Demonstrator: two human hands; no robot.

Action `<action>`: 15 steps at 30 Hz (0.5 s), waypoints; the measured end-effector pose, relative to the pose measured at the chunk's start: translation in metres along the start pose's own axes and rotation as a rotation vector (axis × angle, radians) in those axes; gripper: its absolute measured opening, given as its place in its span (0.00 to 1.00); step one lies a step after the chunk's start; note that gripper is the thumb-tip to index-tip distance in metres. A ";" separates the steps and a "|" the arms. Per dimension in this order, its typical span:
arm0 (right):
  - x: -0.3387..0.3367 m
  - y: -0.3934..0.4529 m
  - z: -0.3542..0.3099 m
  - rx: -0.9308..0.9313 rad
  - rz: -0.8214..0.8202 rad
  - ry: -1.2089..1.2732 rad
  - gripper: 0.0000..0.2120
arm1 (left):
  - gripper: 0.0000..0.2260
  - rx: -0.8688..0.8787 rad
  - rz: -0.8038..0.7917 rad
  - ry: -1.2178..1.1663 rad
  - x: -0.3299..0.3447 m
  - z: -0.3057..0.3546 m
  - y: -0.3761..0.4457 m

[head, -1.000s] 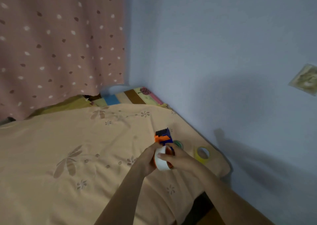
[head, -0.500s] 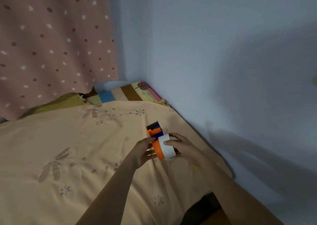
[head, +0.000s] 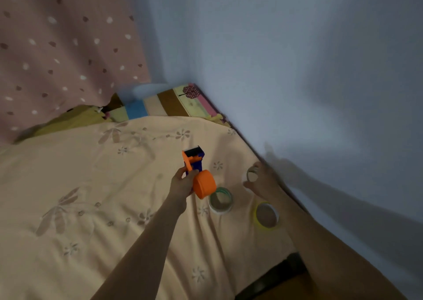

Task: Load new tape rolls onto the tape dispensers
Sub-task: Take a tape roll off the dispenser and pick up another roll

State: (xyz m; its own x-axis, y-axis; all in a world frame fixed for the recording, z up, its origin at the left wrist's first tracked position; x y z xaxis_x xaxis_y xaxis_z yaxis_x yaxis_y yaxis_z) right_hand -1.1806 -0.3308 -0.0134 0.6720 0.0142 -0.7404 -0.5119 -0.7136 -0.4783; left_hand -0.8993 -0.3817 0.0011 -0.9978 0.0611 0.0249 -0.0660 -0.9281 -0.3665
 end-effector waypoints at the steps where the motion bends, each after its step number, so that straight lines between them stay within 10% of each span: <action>1: 0.014 0.006 0.005 0.007 -0.019 -0.097 0.35 | 0.15 0.002 0.020 0.007 -0.002 -0.004 0.005; 15: 0.047 0.028 0.035 0.085 0.022 -0.202 0.40 | 0.18 -0.063 0.109 0.092 -0.037 -0.029 0.027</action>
State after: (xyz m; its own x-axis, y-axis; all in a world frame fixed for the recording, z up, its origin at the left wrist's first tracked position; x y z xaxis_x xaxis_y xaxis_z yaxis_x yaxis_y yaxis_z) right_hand -1.1817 -0.3258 -0.0783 0.5441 0.1454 -0.8263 -0.5742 -0.6537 -0.4930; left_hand -0.8642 -0.3982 -0.0364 -0.9947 -0.0026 -0.1027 0.0457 -0.9062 -0.4203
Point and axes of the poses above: each hand's wrist, its own y-axis towards the middle knuckle, its own x-axis out of the palm, z = x × y, the point moved 10 cm from there along y, towards the middle knuckle, and after that the axes turned 13 degrees about x, right-handed, at the moved point
